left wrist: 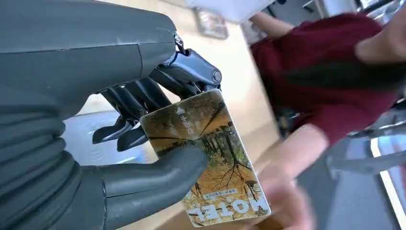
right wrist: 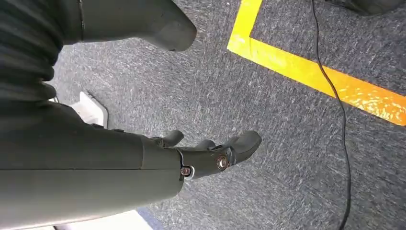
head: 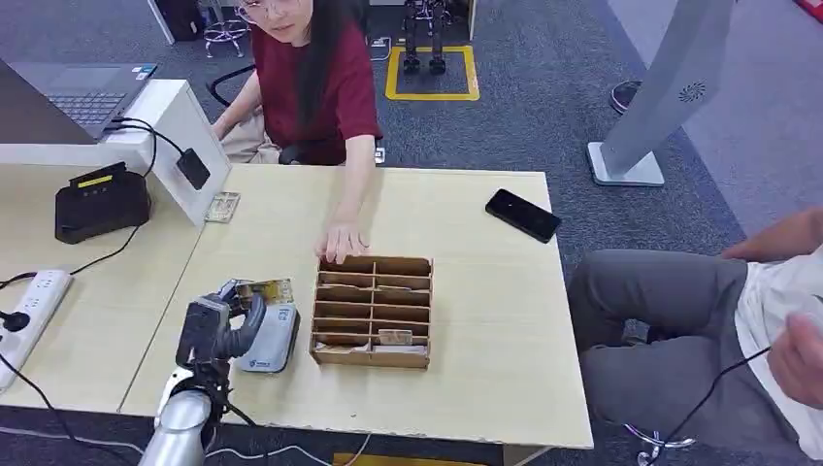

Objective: Pass the card to the sensor for recognition and then transmit it.

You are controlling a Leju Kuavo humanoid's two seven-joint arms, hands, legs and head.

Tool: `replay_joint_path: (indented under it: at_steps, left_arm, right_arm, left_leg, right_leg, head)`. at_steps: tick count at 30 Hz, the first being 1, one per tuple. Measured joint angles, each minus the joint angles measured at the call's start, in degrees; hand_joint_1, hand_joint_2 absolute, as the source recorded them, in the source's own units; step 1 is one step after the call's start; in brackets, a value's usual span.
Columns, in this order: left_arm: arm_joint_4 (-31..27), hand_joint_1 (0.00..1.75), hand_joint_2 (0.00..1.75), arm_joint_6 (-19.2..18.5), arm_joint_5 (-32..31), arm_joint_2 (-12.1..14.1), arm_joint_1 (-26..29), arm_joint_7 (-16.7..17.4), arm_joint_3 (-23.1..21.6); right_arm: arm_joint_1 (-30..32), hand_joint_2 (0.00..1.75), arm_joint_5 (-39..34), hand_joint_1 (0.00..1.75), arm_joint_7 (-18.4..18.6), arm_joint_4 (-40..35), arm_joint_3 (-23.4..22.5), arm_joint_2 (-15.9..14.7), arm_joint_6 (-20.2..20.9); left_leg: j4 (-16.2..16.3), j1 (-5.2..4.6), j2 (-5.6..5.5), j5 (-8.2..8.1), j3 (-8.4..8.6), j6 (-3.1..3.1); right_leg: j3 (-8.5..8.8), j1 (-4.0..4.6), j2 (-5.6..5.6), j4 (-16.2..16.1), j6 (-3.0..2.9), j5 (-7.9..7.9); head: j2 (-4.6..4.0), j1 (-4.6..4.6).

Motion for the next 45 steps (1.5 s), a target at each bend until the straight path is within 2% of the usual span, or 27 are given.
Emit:
replay_joint_path:
  at_steps: [4, 9, 14, 15, 17, 20, 22, 23, 25, 26, 28, 38, 39, 45]
  left_arm:
    - [-4.2, 1.75, 1.75, 0.0, 7.1, 0.0, -2.6, -0.2, 1.5]
    - [-5.5, 1.75, 1.75, 3.0, 7.4, 1.5, -8.7, -0.5, 2.5]
    - [-5.5, 1.75, 1.75, 5.1, 5.1, 2.8, -12.0, -1.9, 2.7]
    - [-5.5, 1.75, 1.75, 6.8, 2.6, 3.0, -12.4, -2.4, 2.7]
    - [-5.4, 1.75, 1.75, 12.8, -7.2, 3.6, -13.1, -2.7, 2.7]
    - [-3.0, 1.75, 1.75, 21.9, -23.5, 4.9, -16.0, -2.5, 2.6]
    - [0.3, 1.75, 1.75, 28.7, -38.5, 6.2, -18.4, -0.6, 2.5]
    - [1.4, 1.75, 1.75, 30.9, -46.2, 6.6, -19.4, 0.5, 2.5]
    - [2.3, 1.75, 1.75, 32.9, -63.4, 7.3, -20.8, 2.1, 2.7]
    - [2.6, 1.75, 1.75, 33.0, -67.9, 7.5, -21.4, 2.5, 2.7]
    - [3.4, 1.75, 1.75, 33.1, -71.2, 7.8, -22.0, 3.0, 2.7]
    - [6.2, 1.75, 1.75, 33.1, -72.6, 7.4, -24.1, 3.5, 2.7]
    - [6.4, 0.00, 1.75, 33.1, -72.2, 7.3, -24.2, 3.3, 2.7]
    - [9.5, 0.00, 1.75, 33.1, -62.9, 6.4, -24.5, -1.5, 2.7]
  right_arm:
    - [0.0, 1.75, 1.0, 0.00, 0.5, 0.0, 0.0, 0.0, 0.3]
    - [-0.3, 1.75, 2.0, 0.00, 1.0, 0.0, 0.0, 0.0, 1.1]
    - [-0.4, 1.75, 2.3, 0.00, 1.1, 0.0, 0.0, 0.0, 1.3]
    - [-0.4, 1.75, 2.7, 0.00, 1.1, 0.0, 0.0, 0.0, 1.4]
    - [-0.5, 1.75, 3.7, 0.00, 1.1, 0.0, 0.1, 0.0, 1.9]
    - [-0.7, 1.75, 5.4, 0.00, 1.0, 0.0, 0.5, 0.0, 2.6]
    - [-0.9, 1.75, 6.3, 0.00, 0.5, 0.0, 0.9, 0.0, 2.5]
    - [-1.0, 1.75, 6.4, 0.00, 0.2, 0.0, 1.0, 0.0, 2.4]
    - [-1.1, 1.75, 6.7, 0.00, -0.3, 0.0, 1.5, -0.1, 2.4]
    - [-1.2, 1.75, 6.7, 0.00, -0.3, 0.0, 1.7, -0.1, 2.4]
    - [-1.3, 1.75, 6.7, 0.00, -0.2, 0.0, 2.0, -0.2, 2.3]
    - [-1.5, 1.75, 6.7, 0.00, 0.3, 0.0, 2.2, -0.4, 2.6]
    - [-1.6, 1.75, 6.7, 0.00, 0.4, 0.0, 2.2, -0.4, 2.6]
    - [-1.6, 1.75, 6.7, 0.00, 1.5, -0.1, 2.2, -0.5, 3.0]
  left_leg:
    - [0.0, 0.02, -0.03, 0.07, -0.01, -0.04]
    - [0.0, 0.05, -0.02, 0.13, -0.02, -0.10]
    - [0.0, 0.03, -0.02, 0.16, -0.03, -0.10]
    - [0.0, 0.04, -0.02, 0.16, -0.03, -0.10]
    - [0.0, 0.03, -0.01, 0.16, -0.04, -0.10]
    - [0.0, 0.02, -0.03, 0.19, -0.06, -0.07]
    - [0.0, 0.03, -0.01, 0.22, -0.06, -0.10]
    - [0.0, 0.03, 0.01, 0.23, -0.06, -0.12]
    - [0.0, 0.02, -0.01, 0.26, -0.08, -0.09]
    - [0.0, 0.02, -0.01, 0.28, -0.08, -0.07]
    - [0.0, 0.02, 0.10, 0.28, -0.08, -0.07]
    - [0.0, 0.02, 0.13, 0.27, -0.18, -0.07]
    - [0.0, 0.02, 0.14, 0.27, -0.20, -0.07]
    - [0.0, 0.02, 0.12, 0.27, -0.26, -0.07]
  right_leg:
    - [-0.04, 0.01, -0.01, 0.0, -0.01, 0.02]
    - [-0.04, 0.01, -0.01, 0.0, -0.04, 0.11]
    - [-0.04, 0.02, -0.01, 0.1, -0.04, 0.12]
    - [-0.05, 0.02, 0.00, 0.1, -0.04, 0.12]
    - [-0.08, 0.01, 0.01, 0.0, -0.03, 0.13]
    - [-0.10, 0.01, -0.01, 0.0, -0.01, 0.14]
    - [-0.10, 0.01, 0.02, 0.0, -0.03, 0.18]
    - [-0.11, 0.01, 0.04, 0.0, -0.04, 0.20]
    - [-0.10, 0.01, 0.01, 0.1, -0.03, 0.21]
    - [-0.10, 0.01, 0.01, 0.1, -0.02, 0.22]
    - [-0.14, 0.01, 0.06, 0.0, -0.03, 0.26]
    - [-0.28, 0.01, 0.10, 0.0, -0.02, 0.27]
    - [-0.31, 0.01, 0.11, 0.0, -0.02, 0.27]
    - [-0.35, 0.01, 0.11, 0.0, -0.02, 0.26]
  head:
    - [0.00, 0.02]
    - [0.00, 0.02]
    - [0.00, 0.02]
    - [-0.02, 0.02]
    - [-0.02, 0.02]
    - [0.00, 0.02]
    - [0.00, 0.02]
    - [0.00, 0.00]
    - [-0.02, 0.02]
    - [0.00, 0.04]
    - [0.00, 0.00]
    - [0.00, 0.02]
    - [0.00, 0.02]
    - [0.00, 0.02]
